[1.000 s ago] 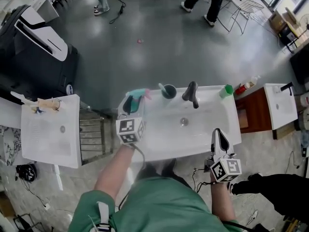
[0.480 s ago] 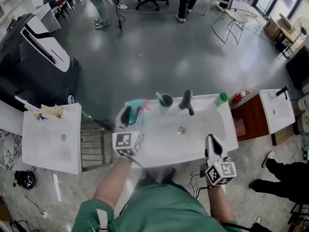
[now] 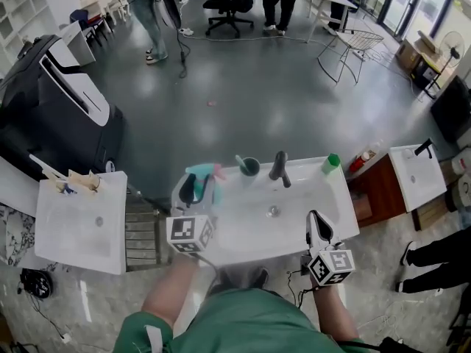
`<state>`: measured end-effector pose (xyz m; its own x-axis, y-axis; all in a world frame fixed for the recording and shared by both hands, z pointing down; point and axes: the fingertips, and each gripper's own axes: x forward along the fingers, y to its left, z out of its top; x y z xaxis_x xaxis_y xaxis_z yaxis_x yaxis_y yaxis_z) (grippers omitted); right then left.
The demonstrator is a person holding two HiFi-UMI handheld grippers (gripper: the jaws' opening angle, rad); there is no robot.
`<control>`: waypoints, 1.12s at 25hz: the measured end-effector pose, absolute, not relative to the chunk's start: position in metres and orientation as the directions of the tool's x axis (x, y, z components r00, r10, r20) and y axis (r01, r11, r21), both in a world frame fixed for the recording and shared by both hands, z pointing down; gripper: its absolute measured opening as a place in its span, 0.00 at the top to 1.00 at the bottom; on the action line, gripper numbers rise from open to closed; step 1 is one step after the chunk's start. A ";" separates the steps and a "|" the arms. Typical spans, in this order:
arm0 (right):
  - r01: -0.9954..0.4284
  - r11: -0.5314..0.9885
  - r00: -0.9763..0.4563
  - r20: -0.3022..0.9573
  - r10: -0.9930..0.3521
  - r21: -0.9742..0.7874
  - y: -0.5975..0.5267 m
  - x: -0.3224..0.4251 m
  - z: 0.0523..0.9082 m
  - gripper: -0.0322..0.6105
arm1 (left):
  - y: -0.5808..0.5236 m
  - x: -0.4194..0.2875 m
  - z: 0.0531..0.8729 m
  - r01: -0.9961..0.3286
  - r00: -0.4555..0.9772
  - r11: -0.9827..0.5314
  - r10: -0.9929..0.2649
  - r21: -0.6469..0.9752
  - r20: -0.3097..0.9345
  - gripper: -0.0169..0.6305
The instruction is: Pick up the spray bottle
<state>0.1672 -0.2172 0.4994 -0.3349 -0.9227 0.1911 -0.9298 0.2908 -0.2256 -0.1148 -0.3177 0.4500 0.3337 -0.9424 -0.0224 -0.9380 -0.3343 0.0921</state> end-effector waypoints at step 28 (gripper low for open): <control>-0.911 0.369 -0.392 0.112 -0.913 -0.182 -0.221 0.159 0.455 0.94 | -0.271 -0.108 0.368 -0.939 0.323 -0.337 -0.933 0.064 -0.160 0.73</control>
<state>0.1585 -0.2213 0.4555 -0.3923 -0.9130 0.1120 -0.9113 0.3692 -0.1824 -0.1083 -0.2707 0.3679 0.3233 -0.9327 -0.1599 -0.9395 -0.3366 0.0639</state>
